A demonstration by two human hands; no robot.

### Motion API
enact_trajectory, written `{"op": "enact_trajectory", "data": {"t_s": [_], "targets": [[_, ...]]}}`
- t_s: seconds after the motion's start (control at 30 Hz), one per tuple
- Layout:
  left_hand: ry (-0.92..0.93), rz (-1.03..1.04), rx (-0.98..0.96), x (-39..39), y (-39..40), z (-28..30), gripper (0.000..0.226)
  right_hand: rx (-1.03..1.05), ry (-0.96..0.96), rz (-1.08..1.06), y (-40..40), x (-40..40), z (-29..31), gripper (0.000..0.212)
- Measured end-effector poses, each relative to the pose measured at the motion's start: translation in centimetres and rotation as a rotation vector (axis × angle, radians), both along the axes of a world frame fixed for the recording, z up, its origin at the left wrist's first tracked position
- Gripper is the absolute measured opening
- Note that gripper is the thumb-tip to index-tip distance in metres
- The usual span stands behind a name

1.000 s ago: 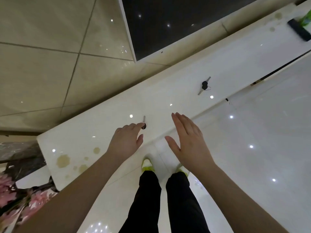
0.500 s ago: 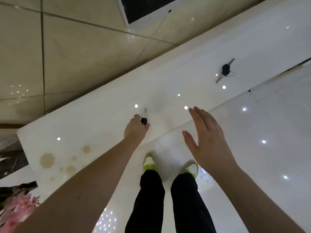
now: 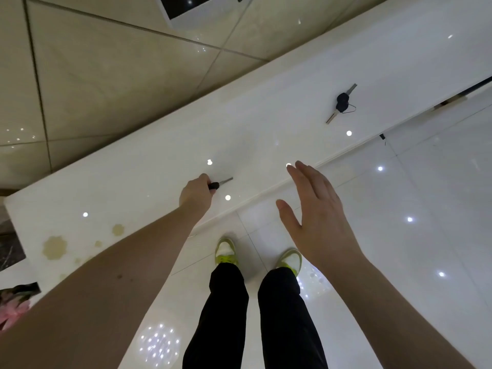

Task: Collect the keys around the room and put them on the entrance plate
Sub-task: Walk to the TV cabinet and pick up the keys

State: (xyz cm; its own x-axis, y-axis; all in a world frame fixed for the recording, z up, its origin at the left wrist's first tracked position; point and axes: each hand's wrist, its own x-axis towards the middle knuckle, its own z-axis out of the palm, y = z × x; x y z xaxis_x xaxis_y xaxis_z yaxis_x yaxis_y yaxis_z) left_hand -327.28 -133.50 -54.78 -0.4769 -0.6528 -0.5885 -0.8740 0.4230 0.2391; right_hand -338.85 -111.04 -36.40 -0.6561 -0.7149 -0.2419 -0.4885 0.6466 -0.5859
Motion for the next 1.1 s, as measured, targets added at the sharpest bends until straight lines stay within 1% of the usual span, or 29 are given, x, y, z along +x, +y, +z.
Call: {"op": "enact_trajectory", "data": {"t_s": [0.13, 0.23, 0.33, 0.4, 0.47, 0.57, 0.63, 0.73, 0.83, 0.93, 1.0, 1.1], "targets": [[0.088, -0.01, -0.011, 0.5, 1.1, 1.1, 0.018, -0.019, -0.024, -0.033, 0.9, -0.2, 0.6, 0.057], [0.267, 0.032, 0.008, -0.3, 2.1, 3.2, 0.016, -0.026, -0.022, -0.04, 1.6, -0.6, 1.5, 0.056], [0.478, 0.036, 0.069, -2.1, 4.0, 6.9, 0.013, -0.031, -0.015, -0.045, 2.4, -1.5, 2.6, 0.056], [0.613, 0.106, 0.169, -3.3, 5.6, 9.8, 0.006, -0.038, -0.01, -0.048, 2.9, -2.0, 3.5, 0.056], [0.711, 0.229, 0.31, -4.5, 6.8, 12.7, 0.002, -0.048, -0.001, -0.055, 3.3, -2.4, 4.3, 0.056], [0.856, 0.364, 0.522, -6.5, 8.2, 16.9, 0.011, -0.062, 0.003, -0.076, 4.0, -3.2, 5.3, 0.056], [0.93, 0.396, 0.607, -8.0, 8.8, 19.3, 0.015, -0.076, 0.013, -0.091, 4.6, -4.1, 5.8, 0.055], [0.913, 0.36, 0.631, -10.4, 9.7, 22.1, 0.018, -0.098, 0.031, -0.125, 5.4, -6.0, 6.3, 0.054], [0.876, 0.347, 0.658, -12.9, 10.3, 23.6, 0.02, -0.12, 0.041, -0.159, 5.9, -8.0, 6.6, 0.054], [0.814, 0.298, 0.603, -15.3, 10.9, 23.9, 0.016, -0.113, 0.061, -0.185, 6.2, -10.1, 6.0, 0.054], [0.812, 0.251, 0.571, -16.6, 11.2, 23.5, 0.013, -0.103, 0.071, -0.194, 6.2, -11.4, 5.1, 0.053], [0.82, 0.138, 0.58, -18.6, 10.9, 22.3, 0.016, -0.089, 0.085, -0.22, 5.6, -13.4, 3.2, 0.052]]}}
